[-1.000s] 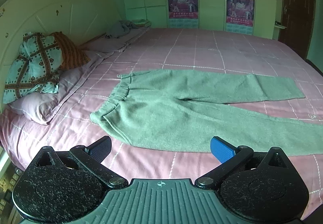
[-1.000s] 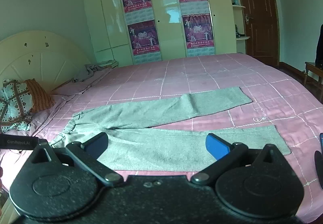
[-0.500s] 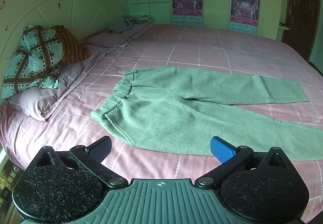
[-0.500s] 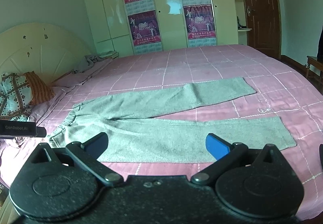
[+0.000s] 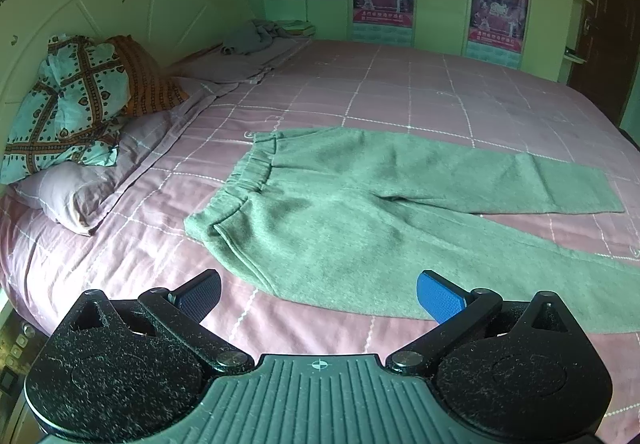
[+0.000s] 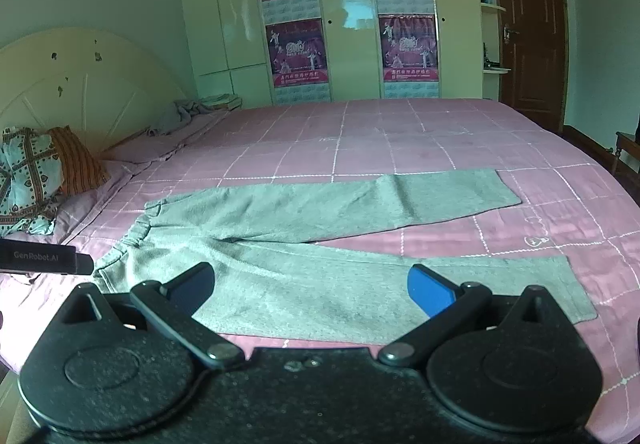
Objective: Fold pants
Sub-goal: 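Move both grippers open toward the waistband of the grey-green sweatpants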
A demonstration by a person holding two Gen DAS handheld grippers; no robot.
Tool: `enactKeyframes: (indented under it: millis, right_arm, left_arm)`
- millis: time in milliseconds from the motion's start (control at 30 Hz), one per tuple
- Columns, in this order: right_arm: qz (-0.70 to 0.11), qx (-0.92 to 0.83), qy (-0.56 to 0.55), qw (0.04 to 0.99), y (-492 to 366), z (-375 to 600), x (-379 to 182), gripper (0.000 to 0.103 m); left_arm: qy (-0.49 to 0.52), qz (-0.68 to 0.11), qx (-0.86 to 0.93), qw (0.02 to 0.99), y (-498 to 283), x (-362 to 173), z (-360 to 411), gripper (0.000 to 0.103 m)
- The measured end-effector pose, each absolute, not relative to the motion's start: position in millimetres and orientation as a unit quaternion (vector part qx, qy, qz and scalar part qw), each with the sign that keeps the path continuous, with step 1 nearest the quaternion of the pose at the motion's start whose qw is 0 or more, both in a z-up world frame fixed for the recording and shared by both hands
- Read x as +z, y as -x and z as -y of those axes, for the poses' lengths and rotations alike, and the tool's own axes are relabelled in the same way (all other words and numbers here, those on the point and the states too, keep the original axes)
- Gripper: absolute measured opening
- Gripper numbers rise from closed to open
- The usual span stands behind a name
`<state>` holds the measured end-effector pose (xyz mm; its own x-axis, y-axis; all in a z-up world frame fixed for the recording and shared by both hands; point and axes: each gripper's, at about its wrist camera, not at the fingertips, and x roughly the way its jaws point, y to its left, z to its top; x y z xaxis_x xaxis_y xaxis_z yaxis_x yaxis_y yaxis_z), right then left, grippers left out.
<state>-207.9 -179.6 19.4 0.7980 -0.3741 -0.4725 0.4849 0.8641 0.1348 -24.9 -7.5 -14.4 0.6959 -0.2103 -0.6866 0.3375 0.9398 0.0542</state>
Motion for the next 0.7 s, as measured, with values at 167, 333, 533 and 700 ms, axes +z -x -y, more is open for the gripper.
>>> enactKeyframes:
  millis: [167,333,533,700]
  right_arm:
    - [-0.221,-0.226,-0.122,0.941,198,181,19,0.103]
    - [-0.228,-0.22,-0.108,0.942,186,178,20,0.103]
    - [-0.233,-0.208,-0.114,0.943,167,178,18,0.103]
    - [-0.231,-0.193,-0.114,0.947,150,178,19,0.103]
  left_arm:
    - [-0.095,-0.361,-0.14,0.917,12,-19,5,0.103]
    - [-0.091,-0.37,-0.131,0.915,-2,-23,2,0.103]
    - [-0.103,-0.369,-0.124,0.915,-22,-26,2,0.103]
    - [-0.102,-0.376,-0.122,0.913,-40,-29,2,0.103]
